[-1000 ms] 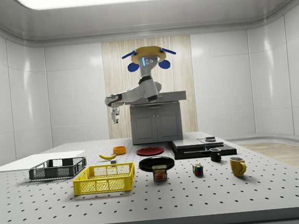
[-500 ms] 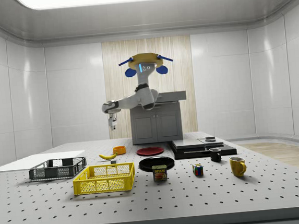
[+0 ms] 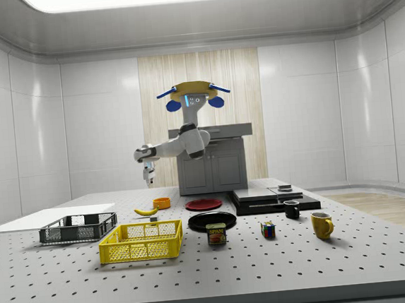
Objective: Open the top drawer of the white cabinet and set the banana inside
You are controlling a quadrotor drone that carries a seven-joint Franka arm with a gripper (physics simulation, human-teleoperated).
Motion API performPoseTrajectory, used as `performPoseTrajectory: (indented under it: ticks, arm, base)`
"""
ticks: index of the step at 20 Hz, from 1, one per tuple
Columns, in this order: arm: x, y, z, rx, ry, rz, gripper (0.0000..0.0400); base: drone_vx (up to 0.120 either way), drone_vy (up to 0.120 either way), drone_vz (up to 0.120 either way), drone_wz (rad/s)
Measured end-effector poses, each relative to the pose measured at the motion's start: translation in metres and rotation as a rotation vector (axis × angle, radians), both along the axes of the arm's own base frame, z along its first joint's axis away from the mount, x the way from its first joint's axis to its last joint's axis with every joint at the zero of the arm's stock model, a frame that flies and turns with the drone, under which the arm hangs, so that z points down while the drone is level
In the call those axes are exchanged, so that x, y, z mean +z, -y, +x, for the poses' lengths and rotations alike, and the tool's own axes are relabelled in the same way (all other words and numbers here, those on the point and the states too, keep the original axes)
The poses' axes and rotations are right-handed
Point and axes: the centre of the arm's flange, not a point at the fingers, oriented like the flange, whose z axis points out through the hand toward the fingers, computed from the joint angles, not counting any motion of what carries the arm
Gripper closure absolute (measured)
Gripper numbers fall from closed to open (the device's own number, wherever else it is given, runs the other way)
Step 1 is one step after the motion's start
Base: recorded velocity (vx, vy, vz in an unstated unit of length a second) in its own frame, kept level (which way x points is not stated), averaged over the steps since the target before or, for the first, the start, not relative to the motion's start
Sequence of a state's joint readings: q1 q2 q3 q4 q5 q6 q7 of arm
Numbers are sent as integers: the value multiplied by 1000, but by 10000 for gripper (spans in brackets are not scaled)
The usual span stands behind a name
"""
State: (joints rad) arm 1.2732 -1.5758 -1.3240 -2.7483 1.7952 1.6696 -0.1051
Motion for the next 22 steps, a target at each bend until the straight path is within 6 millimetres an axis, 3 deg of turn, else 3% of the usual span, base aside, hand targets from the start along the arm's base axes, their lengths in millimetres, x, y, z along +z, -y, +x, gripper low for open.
performPoseTrajectory:
  ticks: [5, 13, 17, 22]
  arm:
    - [0, 0, 0, 0, 0, 0, 0]
    - [0, 0, 0, 0, 0, 0, 0]
    - [0, 0, 0, 0, 0, 0, 0]
    - [0, 0, 0, 0, 0, 0, 0]
  base:
    - [120, 0, -120, 0]
    - [5, 0, -120, 0]
    - [110, 0, -120, 0]
    - [8, 0, -120, 0]
